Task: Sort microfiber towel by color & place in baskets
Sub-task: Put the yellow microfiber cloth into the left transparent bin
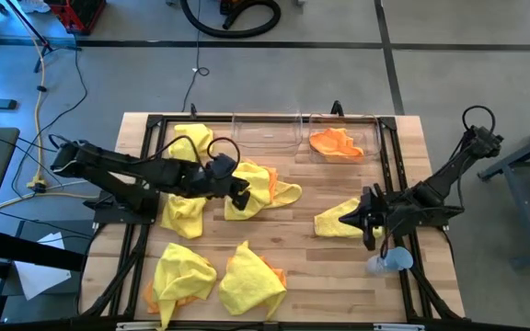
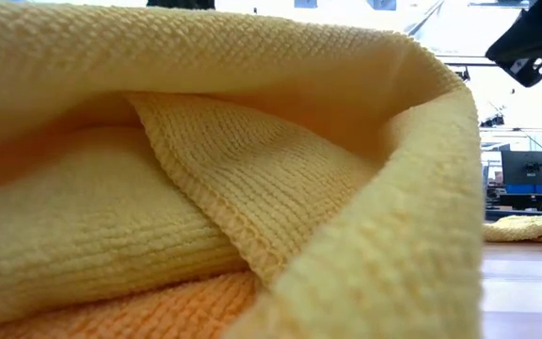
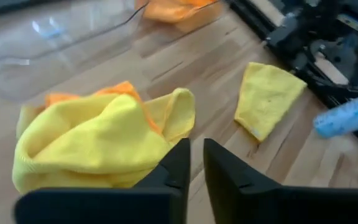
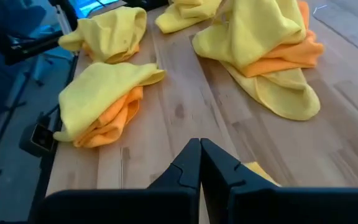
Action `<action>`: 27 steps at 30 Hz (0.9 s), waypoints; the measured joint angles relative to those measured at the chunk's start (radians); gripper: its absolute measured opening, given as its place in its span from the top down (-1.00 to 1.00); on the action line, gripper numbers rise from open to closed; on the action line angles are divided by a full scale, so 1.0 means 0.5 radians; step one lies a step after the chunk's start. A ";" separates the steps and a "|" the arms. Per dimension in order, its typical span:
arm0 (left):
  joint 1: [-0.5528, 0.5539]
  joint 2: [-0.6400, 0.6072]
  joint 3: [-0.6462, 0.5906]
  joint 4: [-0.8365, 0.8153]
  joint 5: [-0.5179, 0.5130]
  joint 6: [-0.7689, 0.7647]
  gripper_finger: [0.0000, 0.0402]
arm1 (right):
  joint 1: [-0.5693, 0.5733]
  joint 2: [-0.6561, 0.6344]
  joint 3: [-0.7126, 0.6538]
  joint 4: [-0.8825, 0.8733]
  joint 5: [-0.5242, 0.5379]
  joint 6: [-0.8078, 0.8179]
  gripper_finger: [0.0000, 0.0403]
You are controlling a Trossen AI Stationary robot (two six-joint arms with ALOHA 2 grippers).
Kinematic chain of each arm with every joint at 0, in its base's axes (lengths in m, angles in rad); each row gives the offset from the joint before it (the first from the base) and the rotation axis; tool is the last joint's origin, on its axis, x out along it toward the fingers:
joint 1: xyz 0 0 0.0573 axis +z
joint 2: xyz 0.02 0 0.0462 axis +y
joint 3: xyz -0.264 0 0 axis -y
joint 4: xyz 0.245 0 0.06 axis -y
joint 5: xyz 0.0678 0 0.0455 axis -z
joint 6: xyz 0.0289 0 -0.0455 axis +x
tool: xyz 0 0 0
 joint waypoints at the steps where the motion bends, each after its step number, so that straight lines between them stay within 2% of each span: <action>1: 0.016 0.014 0.000 -0.029 0.005 -0.037 0.70 | -0.008 -0.044 -0.020 -0.001 -0.030 0.001 1.00; 5: 0.090 0.062 -0.001 -0.067 0.005 -0.130 0.45 | -0.060 -0.190 -0.038 -0.008 -0.189 -0.063 1.00; 11: 0.234 0.103 -0.001 -0.177 0.003 -0.310 0.19 | -0.133 -0.307 -0.038 -0.010 -0.211 -0.272 1.00; 19: 0.369 0.108 -0.006 -0.377 0.001 -0.513 0.13 | -0.206 -0.316 -0.038 -0.069 -0.362 -0.361 1.00; 24: 0.377 0.235 -0.015 -0.362 0.042 -0.559 0.13 | -0.224 -0.317 -0.038 -0.106 -0.352 -0.524 1.00; 27: 0.390 0.355 -0.014 -0.354 0.149 -0.560 0.13 | -0.224 -0.317 -0.038 -0.071 -0.352 -0.520 1.00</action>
